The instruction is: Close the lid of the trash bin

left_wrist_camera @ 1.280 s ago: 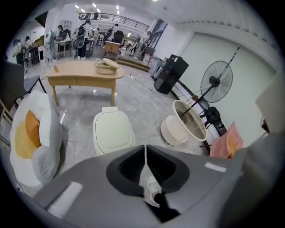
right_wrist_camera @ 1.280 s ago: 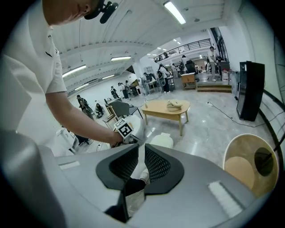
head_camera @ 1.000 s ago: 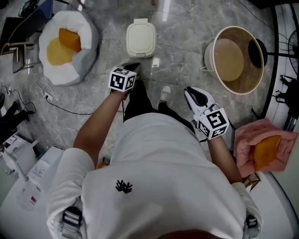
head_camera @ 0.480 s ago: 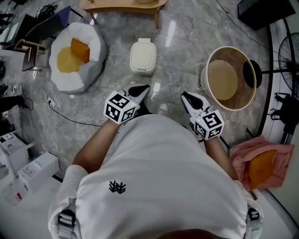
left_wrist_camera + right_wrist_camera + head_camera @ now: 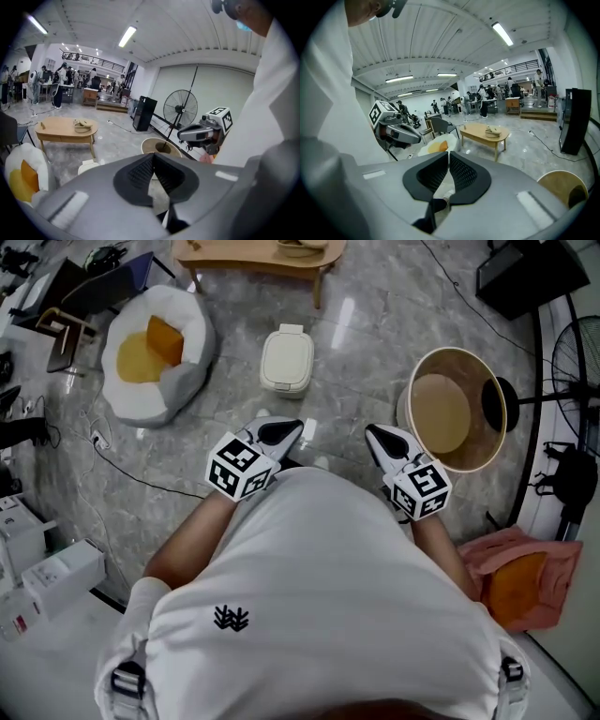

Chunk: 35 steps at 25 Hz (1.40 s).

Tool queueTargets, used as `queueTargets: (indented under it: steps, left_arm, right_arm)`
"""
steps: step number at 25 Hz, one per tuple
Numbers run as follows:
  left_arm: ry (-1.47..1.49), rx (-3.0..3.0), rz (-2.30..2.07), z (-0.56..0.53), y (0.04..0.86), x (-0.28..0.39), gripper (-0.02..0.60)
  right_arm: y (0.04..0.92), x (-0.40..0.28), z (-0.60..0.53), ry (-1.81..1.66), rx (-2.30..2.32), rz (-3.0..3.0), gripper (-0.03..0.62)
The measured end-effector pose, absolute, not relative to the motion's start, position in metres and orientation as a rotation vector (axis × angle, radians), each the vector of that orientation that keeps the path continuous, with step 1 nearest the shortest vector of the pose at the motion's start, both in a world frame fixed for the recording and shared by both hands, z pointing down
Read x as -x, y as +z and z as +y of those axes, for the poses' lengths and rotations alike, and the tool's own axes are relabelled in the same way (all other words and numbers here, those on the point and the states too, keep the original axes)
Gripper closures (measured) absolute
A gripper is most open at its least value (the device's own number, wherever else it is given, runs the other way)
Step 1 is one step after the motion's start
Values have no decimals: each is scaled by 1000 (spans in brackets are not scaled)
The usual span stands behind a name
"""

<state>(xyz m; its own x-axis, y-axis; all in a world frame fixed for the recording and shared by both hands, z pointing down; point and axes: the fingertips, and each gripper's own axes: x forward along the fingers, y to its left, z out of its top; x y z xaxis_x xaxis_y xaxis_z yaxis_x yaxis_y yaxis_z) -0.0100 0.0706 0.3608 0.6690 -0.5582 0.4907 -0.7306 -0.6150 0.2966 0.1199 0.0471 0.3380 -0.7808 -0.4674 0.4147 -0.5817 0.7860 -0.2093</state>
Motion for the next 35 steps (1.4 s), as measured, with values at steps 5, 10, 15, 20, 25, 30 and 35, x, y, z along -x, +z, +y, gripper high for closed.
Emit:
queueTargets:
  steps: [5, 10, 15, 20, 25, 30, 35]
  left_arm:
    - [479, -2424, -1003, 75, 359, 8, 526]
    - [466, -2414, -1016, 81, 360, 12, 526]
    - [461, -2398, -1031, 87, 366, 18, 526]
    - [466, -2384, -1044, 92, 370, 24, 526]
    - [474, -2378, -1052, 94, 375, 24, 526]
    - [481, -2360, -1066, 95, 379, 26, 526]
    - [485, -2343, -1075, 98, 385, 28, 526]
  right_arm:
    - [333, -115, 51, 442, -779, -2646, 584]
    - [333, -112, 58, 425, -763, -2647, 585]
    - [335, -111, 64, 420, -759, -2648, 588]
    - [335, -110, 68, 412, -769, -2644, 591]
    - [338, -115, 70, 419, -778, -2645, 591]
    - [344, -116, 71, 437, -775, -2640, 591]
    - [348, -117, 71, 449, -779, -2642, 591]
